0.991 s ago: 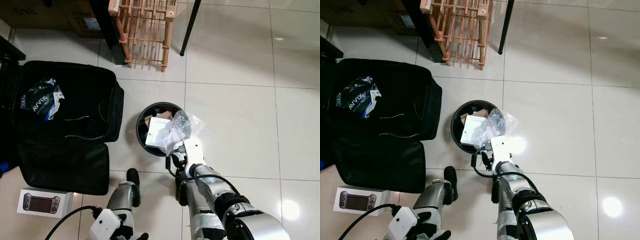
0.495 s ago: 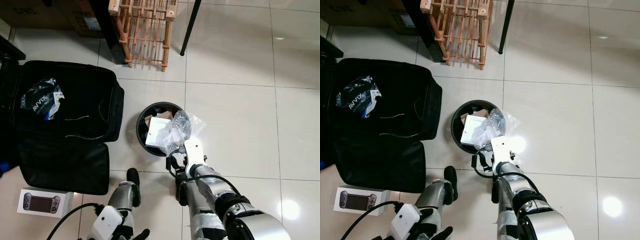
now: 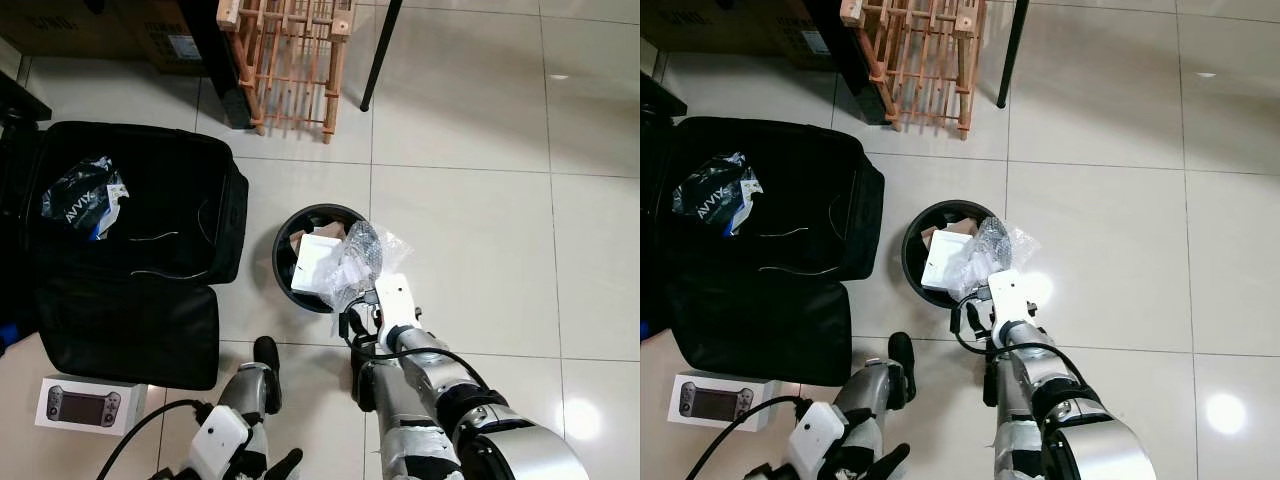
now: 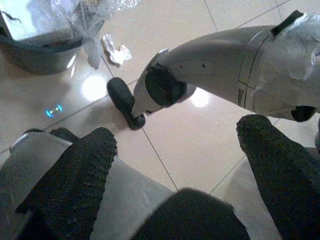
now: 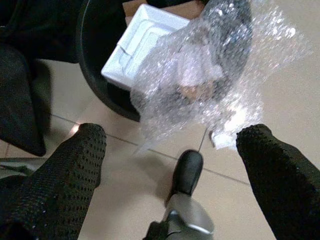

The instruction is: Picking trash to rubbish bin

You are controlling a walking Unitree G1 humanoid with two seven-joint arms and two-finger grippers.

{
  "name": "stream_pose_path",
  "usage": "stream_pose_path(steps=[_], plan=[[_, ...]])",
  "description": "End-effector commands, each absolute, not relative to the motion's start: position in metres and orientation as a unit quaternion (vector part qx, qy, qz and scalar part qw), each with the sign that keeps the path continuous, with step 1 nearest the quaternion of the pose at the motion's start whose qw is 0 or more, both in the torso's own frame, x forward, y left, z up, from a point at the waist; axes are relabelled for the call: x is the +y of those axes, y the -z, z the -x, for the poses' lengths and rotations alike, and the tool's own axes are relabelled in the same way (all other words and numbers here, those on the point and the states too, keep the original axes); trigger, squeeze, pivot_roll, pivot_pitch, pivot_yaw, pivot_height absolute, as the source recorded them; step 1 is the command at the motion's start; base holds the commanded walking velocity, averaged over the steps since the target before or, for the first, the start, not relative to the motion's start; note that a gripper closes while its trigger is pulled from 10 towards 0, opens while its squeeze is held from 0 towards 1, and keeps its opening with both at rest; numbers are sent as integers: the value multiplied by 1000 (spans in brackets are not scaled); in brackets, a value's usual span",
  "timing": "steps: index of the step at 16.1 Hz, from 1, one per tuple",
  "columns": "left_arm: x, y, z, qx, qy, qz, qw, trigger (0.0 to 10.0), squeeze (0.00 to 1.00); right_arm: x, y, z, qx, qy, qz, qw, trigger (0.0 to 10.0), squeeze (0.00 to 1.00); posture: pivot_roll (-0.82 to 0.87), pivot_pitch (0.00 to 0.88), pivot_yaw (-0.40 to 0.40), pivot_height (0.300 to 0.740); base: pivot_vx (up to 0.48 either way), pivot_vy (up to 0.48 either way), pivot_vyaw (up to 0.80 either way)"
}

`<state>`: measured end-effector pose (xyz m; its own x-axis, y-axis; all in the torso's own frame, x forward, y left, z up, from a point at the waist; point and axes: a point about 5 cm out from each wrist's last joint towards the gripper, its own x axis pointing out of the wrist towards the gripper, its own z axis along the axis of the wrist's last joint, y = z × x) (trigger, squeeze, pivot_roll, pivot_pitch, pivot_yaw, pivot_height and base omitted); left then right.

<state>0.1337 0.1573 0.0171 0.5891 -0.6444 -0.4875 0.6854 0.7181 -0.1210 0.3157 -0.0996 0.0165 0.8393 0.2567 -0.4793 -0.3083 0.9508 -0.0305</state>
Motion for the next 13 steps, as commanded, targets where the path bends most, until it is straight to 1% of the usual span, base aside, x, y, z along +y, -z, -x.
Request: stream_pose_path(steps=[1, 3, 6, 7, 9, 10, 11, 12, 13], plan=[[158, 5, -114, 315, 374, -31, 872, 10000, 0, -104, -2, -303, 265, -146, 57, 951, 10000, 0, 226, 591, -16, 740, 0, 0, 0], [158, 3, -121, 302, 376, -36, 875, 10000, 0, -111, -8, -307, 243, -152, 71, 955, 10000, 0, 221, 556, -12, 740, 0, 0, 0], [159, -3, -140, 278, 380, -44, 881, 10000, 0, -122, -18, -315, 211, -150, 84, 962, 10000, 0, 206, 492, 0, 740, 0, 0, 0], [157, -9, -152, 262, 385, -50, 883, 10000, 0, -127, -24, -318, 191, -148, 91, 966, 10000, 0, 198, 460, 6, 740, 0, 0, 0], [154, -15, -168, 244, 389, -56, 886, 10000, 0, -130, -29, -319, 170, -152, 106, 968, 10000, 0, 181, 412, 15, 740, 0, 0, 0], [152, -26, -180, 225, 391, -63, 890, 10000, 0, -131, -32, -319, 156, -155, 110, 969, 10000, 0, 171, 383, 20, 740, 0, 0, 0], [151, -44, -198, 199, 387, -69, 898, 10000, 0, -133, -37, -320, 140, -151, 112, 972, 10000, 0, 158, 343, 24, 740, 0, 0, 0], [150, -51, -204, 189, 384, -70, 901, 10000, 0, -134, -38, -320, 134, -148, 111, 974, 10000, 0, 158, 343, 24, 740, 0, 0, 0], [145, -65, -219, 167, 385, -75, 905, 10000, 0, -136, -44, -320, 117, -129, 102, 979, 10000, 0, 143, 298, 26, 740, 0, 0, 0]])
